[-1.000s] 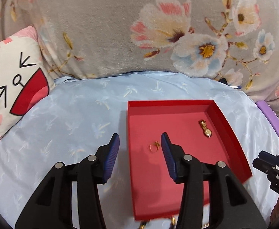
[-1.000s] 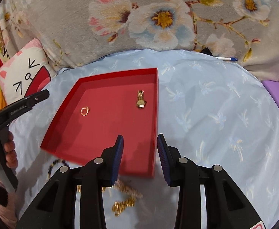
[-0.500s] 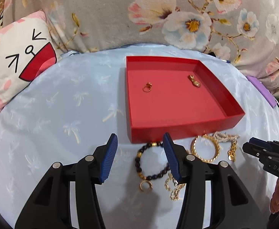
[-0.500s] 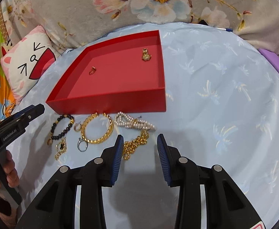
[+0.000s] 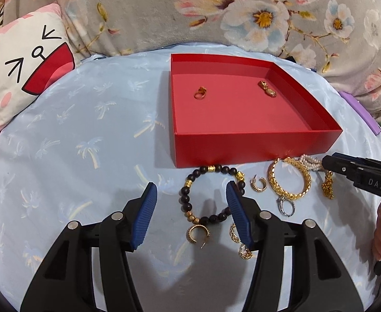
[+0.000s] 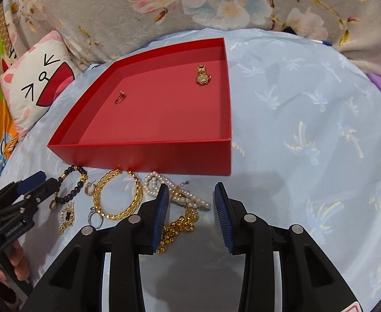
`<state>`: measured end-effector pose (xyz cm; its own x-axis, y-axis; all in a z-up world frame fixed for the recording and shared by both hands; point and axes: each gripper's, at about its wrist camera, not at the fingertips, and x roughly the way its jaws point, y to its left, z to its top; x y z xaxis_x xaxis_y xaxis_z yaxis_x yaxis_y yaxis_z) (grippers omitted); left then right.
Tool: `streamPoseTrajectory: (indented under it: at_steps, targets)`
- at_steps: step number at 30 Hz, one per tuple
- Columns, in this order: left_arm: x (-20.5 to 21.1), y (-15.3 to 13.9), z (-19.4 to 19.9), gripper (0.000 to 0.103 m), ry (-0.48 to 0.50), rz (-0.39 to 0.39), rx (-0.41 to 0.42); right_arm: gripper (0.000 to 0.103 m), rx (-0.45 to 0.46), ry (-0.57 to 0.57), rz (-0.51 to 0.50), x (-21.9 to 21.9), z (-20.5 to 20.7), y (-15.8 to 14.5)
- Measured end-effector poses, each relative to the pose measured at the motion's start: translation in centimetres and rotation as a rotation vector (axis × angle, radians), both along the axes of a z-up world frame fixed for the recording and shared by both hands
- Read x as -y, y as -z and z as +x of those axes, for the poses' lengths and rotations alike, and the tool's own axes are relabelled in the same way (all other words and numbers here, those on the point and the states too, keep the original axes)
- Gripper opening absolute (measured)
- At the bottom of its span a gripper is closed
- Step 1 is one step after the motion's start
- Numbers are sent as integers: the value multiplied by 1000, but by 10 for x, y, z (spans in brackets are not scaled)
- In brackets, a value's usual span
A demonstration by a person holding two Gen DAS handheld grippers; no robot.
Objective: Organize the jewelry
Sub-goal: 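Grasp the pearl bracelet with the right gripper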
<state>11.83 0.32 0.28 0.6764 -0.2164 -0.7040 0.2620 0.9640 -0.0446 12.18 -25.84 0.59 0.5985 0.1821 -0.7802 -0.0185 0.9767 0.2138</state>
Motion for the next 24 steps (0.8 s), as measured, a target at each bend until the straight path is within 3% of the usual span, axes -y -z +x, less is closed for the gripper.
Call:
streamPoseTrajectory:
  at_steps: [4, 8, 13, 16, 21, 24]
  targets:
    - [1, 3, -1, 54, 9, 5, 1, 35, -18, -34, -9, -7, -1, 3]
    - [-1, 3, -1, 58, 3, -4, 1, 22, -26, -52, -34, -14, -8, 3]
    - [-1, 4, 0, 58, 0, -8, -3, 15, -37, -39, -48, -17, -16, 4]
    - [-1, 5, 1, 59, -1, -9, -7, 14, -35, -39, -49, -18, -17, 4]
    - [-2, 6, 1, 59, -2, -12, -12, 26, -20, -41, -55, -21, -10, 4]
    - [-2, 6, 2, 59, -1, -12, -12, 27, -18, -48, -55, -22, -6, 4]
